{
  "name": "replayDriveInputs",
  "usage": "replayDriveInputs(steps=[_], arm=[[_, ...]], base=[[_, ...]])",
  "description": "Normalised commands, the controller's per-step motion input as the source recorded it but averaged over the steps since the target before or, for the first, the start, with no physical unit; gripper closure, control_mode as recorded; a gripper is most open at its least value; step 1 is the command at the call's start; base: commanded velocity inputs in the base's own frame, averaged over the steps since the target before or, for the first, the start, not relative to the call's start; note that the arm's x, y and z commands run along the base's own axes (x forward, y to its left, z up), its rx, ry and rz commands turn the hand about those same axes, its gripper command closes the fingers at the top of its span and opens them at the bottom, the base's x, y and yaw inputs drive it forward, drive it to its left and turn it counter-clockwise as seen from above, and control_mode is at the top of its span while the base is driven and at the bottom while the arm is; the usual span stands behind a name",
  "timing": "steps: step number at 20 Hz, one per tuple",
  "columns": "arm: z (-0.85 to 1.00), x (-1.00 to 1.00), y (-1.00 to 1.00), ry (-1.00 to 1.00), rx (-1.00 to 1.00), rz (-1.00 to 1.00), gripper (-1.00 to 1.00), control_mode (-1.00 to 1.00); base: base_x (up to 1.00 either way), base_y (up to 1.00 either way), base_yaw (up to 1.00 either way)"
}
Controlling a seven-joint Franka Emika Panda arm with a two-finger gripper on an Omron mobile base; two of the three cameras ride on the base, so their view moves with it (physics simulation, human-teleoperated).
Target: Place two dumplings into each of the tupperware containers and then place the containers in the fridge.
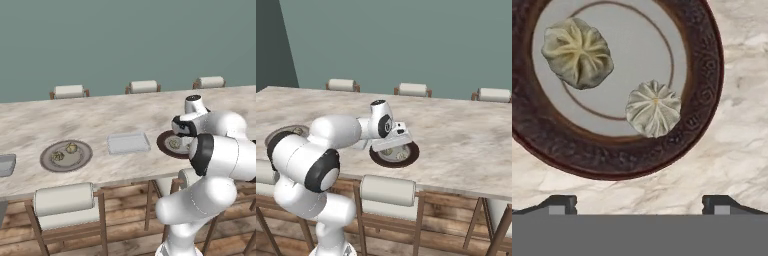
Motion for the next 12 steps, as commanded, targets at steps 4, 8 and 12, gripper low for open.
replayDriveInputs(steps=[4,8,12], arm=[[-0.41,0.22,-0.17,0.02,0.00,0.00,-1.00,-1.00],[-0.37,0.23,-0.10,0.01,0.00,0.00,-1.00,-1.00],[-0.41,0.21,-0.04,0.00,0.00,0.00,-1.00,-1.00]], base=[[0.00,0.00,0.00],[0.00,0.00,0.00],[0.00,0.00,0.00]])
